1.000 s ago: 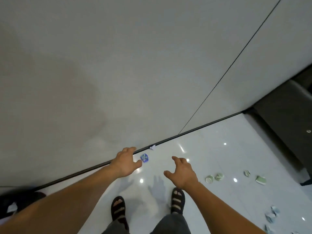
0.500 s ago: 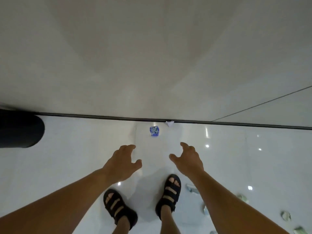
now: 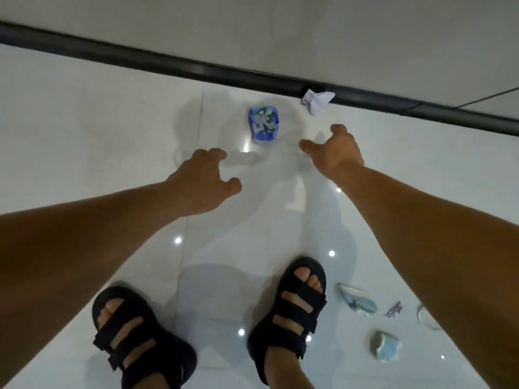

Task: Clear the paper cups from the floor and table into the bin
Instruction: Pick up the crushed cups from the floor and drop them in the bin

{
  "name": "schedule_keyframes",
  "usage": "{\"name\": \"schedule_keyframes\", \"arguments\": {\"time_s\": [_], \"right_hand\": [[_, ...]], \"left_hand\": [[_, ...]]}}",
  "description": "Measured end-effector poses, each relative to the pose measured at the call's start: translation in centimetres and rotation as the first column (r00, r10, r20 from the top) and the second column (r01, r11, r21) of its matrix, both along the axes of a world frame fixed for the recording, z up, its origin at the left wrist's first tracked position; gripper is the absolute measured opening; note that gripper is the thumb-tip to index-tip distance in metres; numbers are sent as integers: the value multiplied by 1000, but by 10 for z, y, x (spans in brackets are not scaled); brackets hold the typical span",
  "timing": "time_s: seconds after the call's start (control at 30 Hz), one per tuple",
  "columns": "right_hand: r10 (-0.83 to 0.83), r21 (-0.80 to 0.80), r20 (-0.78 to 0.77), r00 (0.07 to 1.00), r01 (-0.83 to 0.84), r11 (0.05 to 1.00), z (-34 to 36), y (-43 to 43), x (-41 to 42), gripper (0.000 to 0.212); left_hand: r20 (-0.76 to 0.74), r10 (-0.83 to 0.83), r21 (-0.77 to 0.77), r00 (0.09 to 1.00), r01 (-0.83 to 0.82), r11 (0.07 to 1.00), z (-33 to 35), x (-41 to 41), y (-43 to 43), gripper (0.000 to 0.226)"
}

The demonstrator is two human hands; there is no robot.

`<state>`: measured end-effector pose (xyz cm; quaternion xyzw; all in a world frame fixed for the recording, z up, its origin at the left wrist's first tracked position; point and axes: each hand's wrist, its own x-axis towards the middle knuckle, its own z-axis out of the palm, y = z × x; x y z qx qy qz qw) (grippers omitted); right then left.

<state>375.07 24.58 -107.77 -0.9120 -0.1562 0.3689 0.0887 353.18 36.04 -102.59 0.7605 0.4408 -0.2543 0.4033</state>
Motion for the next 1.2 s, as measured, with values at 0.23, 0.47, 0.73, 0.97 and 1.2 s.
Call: {"name": "schedule_keyframes", "arguments": {"time_s": [0.23, 0.47, 0.73, 0.97, 1.2], "right_hand": [[-133, 66, 116, 984, 126, 990, -53, 42, 28, 85], [-203, 96, 233, 951, 185, 978, -71, 68, 31, 70], [-55, 323, 175, 983, -5, 946, -26, 45, -27, 31], [326, 534, -34, 945, -259, 805, 33, 22, -114, 38], [483, 245, 172, 859, -512, 823, -6, 34, -86, 88]], "left_hand": [[104, 36, -10, 994, -35, 999, -59, 15, 12, 71], [170, 72, -6, 983, -72, 997, -74, 30, 33, 69], [268, 321, -138, 908, -294, 946, -40, 36, 27, 65], [272, 370, -289, 888, -292, 912, 6, 23, 15, 45], [219, 403, -155, 889, -376, 913, -13, -10, 39, 34]]}}
